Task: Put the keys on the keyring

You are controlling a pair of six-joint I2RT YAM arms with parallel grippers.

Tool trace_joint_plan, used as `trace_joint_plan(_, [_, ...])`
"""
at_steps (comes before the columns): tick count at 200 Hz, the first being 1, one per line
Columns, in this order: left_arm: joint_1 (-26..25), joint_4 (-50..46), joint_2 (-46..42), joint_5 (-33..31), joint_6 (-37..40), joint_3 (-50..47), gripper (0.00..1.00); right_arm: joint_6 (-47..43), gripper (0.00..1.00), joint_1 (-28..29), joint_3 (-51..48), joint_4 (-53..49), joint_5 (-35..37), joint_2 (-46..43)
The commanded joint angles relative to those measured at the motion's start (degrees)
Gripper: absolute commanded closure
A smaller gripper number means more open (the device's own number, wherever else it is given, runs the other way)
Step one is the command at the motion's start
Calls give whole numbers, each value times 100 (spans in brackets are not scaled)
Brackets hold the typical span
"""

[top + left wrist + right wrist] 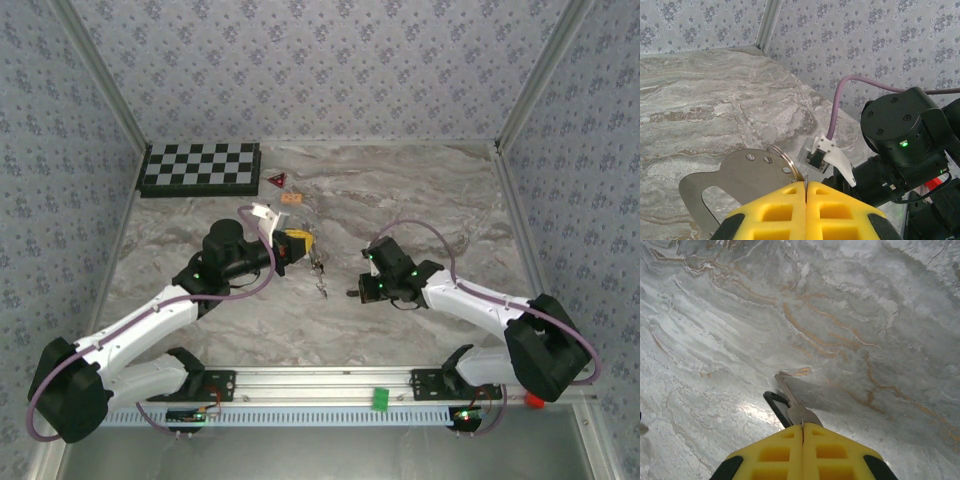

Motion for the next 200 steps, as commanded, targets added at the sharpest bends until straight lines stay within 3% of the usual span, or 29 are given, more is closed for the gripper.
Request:
trace_joint_plan(1, [-35,352,-69,50,-23,37,100,-206,100,44,-89,-428,-184,15])
trace_joint_plan(138, [-33,327,-48,64,-16,63,100,-959,100,380,1008,-2006,-156,1399])
trace_joint_plan(162, [-39,326,-57,65,-6,55,100,-1001,76,380,1066,-2027,-115,1309])
trace_joint_plan(200, [-44,332,-39,64,-23,53,100,-898,66,366,967,-1786,4,649])
